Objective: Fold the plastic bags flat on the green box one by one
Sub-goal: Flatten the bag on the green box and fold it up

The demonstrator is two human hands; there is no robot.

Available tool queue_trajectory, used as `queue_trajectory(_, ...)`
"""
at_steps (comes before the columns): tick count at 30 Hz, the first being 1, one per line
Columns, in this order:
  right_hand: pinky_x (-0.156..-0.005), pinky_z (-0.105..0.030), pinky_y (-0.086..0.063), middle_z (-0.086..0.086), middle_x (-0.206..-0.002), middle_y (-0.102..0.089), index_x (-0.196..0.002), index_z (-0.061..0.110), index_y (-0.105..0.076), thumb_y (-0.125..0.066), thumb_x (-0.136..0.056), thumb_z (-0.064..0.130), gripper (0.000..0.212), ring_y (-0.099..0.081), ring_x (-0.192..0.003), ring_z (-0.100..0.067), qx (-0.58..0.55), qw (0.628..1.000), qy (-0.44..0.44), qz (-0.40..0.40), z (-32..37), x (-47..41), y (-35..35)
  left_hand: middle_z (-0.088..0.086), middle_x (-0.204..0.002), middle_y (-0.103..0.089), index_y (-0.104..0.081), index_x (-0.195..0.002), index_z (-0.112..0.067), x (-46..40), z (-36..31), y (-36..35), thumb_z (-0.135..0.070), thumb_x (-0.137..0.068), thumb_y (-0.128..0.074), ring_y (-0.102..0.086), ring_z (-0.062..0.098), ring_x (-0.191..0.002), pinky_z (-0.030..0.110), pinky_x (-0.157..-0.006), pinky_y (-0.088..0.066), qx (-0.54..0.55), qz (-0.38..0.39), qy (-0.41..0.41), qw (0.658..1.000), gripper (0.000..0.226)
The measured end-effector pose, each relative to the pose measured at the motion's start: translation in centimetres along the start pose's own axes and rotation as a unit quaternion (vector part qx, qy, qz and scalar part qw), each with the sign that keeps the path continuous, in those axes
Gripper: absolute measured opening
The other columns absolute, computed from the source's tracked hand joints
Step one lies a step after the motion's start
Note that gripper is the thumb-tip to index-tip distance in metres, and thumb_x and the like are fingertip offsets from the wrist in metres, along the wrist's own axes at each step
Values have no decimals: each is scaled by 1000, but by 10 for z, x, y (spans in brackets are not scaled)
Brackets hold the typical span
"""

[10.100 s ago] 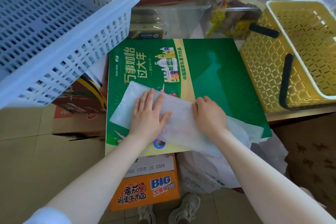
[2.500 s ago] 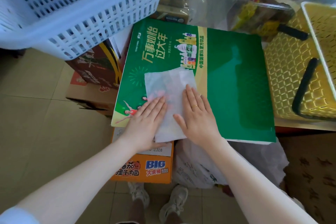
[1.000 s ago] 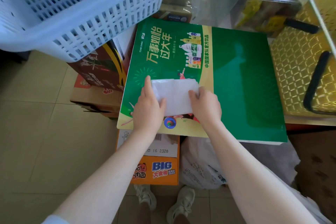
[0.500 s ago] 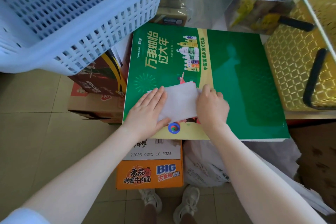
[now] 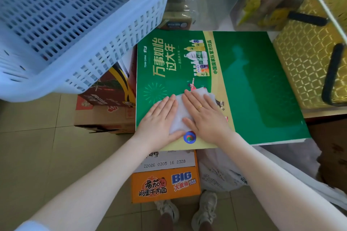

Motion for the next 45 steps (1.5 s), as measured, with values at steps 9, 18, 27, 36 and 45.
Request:
queue_trajectory(9,-115,-32,4,12,-156,10,-149,25,4,-10,-95,54,64,6,-145,-11,-14,989,-92,112,-55,21,0,-3,-150,18,1,-147,-18,1,4,2,-79,-67,-15,11,17,-142,25,-108,17,42,45,-33,998,102)
queue_trajectory(18,-117,-37,-3,6,-157,10,-150,21,3,-21,-100,41,59,5,-145,-15,-27,987,-111,111,-50,22,10,10,-95,-71,-71,-92,-5,5,-28,39,-12,-71,-51,-69,25,-84,31,-64,-57,-43,-120,-157,979,30)
queue_trajectory(27,-116,-36,-14,3,-153,-25,-117,23,-63,-45,-92,14,32,-13,-143,-20,-329,935,-127,27,-68,53,42,-4,-69,-61,-66,-87,-12,3,-38,87,-41,-84,-45,-53,10,-63,22,-58,-40,283,-150,6,947,35)
queue_trajectory(36,-53,-23,-32,-7,-70,-55,-85,12,-53,-64,-84,29,20,-46,-61,-19,-436,883,-150,-91,-141,150,156,5,-65,-60,-63,-82,-11,-56,-172,176,-40,-86,-46,-51,18,-60,37,-59,-40,310,-263,-59,912,34)
queue_trajectory(45,-54,-12,-44,7,-79,-64,-85,20,-61,-61,-88,14,7,-56,-63,3,-502,766,-248,-316,-277,191,237,4,-123,-51,-56,-112,-11,-113,-236,226,-22,-90,-49,-42,13,-117,39,-100,-38,310,-360,-32,879,26)
Point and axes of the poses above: each hand's wrist, its own x-axis away from the middle knuckle, its own y-axis out of the back of the hand, z = x × y, the point moved 8 cm from there along -x, towards the middle knuckle
